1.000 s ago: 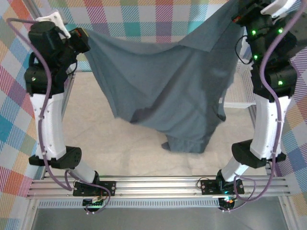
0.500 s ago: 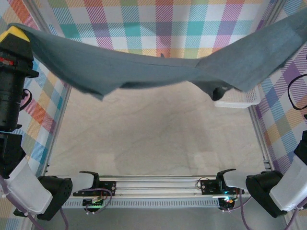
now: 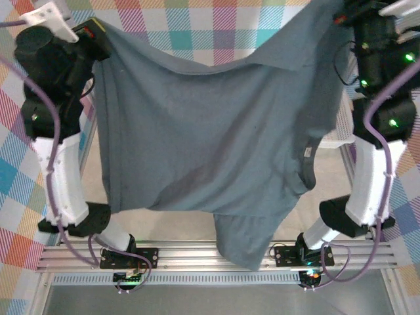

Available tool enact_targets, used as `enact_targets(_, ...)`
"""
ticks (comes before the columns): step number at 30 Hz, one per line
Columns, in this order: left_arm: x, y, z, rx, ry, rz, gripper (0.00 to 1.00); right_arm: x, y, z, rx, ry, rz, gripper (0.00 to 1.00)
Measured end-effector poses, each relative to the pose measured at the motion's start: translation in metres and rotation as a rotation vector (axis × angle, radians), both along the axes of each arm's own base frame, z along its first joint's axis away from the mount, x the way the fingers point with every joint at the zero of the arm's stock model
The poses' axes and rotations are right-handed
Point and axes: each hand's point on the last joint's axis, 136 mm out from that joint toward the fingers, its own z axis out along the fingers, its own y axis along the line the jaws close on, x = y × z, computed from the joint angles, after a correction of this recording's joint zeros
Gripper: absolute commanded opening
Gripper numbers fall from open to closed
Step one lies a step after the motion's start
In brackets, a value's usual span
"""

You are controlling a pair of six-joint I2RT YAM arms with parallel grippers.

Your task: Fold the inside-out t-shirt

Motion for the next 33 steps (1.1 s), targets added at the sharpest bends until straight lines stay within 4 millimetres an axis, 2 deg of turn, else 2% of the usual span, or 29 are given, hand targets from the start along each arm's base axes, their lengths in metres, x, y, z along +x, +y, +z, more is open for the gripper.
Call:
enact_targets(2, 0.018, -0.003, -0.004, -0.001, 0.008, -0.008, 0.00, 0.021, 0.009, -0.006, -0.018, 0.009, 0.011, 0.00)
enact_targets(3, 0.021, -0.004, -0.003, -0.002, 0.003, -0.012, 0.00, 0.026, 0.012, -0.007, -0.024, 0.005, 0.020, 0.00)
enact_targets(6, 0.015, -0.003, 0.012, -0.009, -0.046, -0.019, 0.00, 0.025, 0.016, -0.003, -0.035, -0.021, 0.039, 0.00)
enact_targets(10, -0.013, 0.001, 0.043, -0.015, -0.149, -0.018, 0.00, -0.005, 0.012, 0.017, -0.026, -0.104, 0.051, 0.00)
enact_targets(13, -0.033, 0.003, 0.054, -0.011, -0.185, -0.016, 0.00, -0.030, 0.008, 0.026, -0.031, -0.139, 0.063, 0.00)
enact_targets(15, -0.038, 0.003, 0.047, 0.001, -0.170, -0.017, 0.00, -0.040, 0.006, 0.025, -0.042, -0.126, 0.063, 0.00)
enact_targets(17, -0.033, 0.001, 0.024, 0.018, -0.115, -0.026, 0.00, -0.036, 0.007, 0.007, -0.061, -0.052, 0.065, 0.00)
enact_targets(18, -0.025, -0.001, 0.002, 0.027, -0.071, -0.036, 0.00, -0.026, 0.010, -0.014, -0.076, 0.016, 0.067, 0.00)
enact_targets(20, -0.008, -0.008, -0.055, 0.043, 0.032, -0.068, 0.00, -0.007, 0.016, -0.066, -0.101, 0.151, 0.082, 0.00)
enact_targets(23, 0.019, -0.020, -0.165, 0.037, 0.206, -0.126, 0.00, 0.037, 0.028, -0.190, -0.100, 0.426, 0.117, 0.00)
enact_targets(25, 0.036, -0.027, -0.260, 0.004, 0.378, -0.157, 0.00, 0.067, 0.036, -0.309, -0.075, 0.696, 0.140, 0.00)
enact_targets(26, 0.037, -0.029, -0.308, -0.016, 0.474, -0.162, 0.00, 0.076, 0.038, -0.358, -0.062, 0.815, 0.143, 0.00)
enact_targets(27, 0.032, -0.029, -0.351, -0.039, 0.568, -0.161, 0.00, 0.079, 0.039, -0.420, -0.045, 0.973, 0.144, 0.00)
enact_targets(28, 0.022, -0.029, -0.394, -0.067, 0.662, -0.153, 0.00, 0.074, 0.039, -0.472, -0.026, 1.115, 0.139, 0.00)
enact_targets(29, 0.012, -0.027, -0.422, -0.090, 0.725, -0.141, 0.00, 0.063, 0.036, -0.512, 0.000, 1.239, 0.126, 0.00)
enact_targets(30, 0.003, -0.026, -0.442, -0.112, 0.773, -0.128, 0.00, 0.053, 0.033, -0.533, 0.028, 1.315, 0.112, 0.00)
enact_targets(31, -0.006, -0.024, -0.455, -0.132, 0.800, -0.114, 0.00, 0.043, 0.028, -0.546, 0.072, 1.372, 0.090, 0.00)
enact_targets(33, -0.017, -0.021, -0.457, -0.162, 0.799, -0.094, 0.00, 0.027, 0.019, -0.543, 0.170, 1.396, 0.054, 0.00)
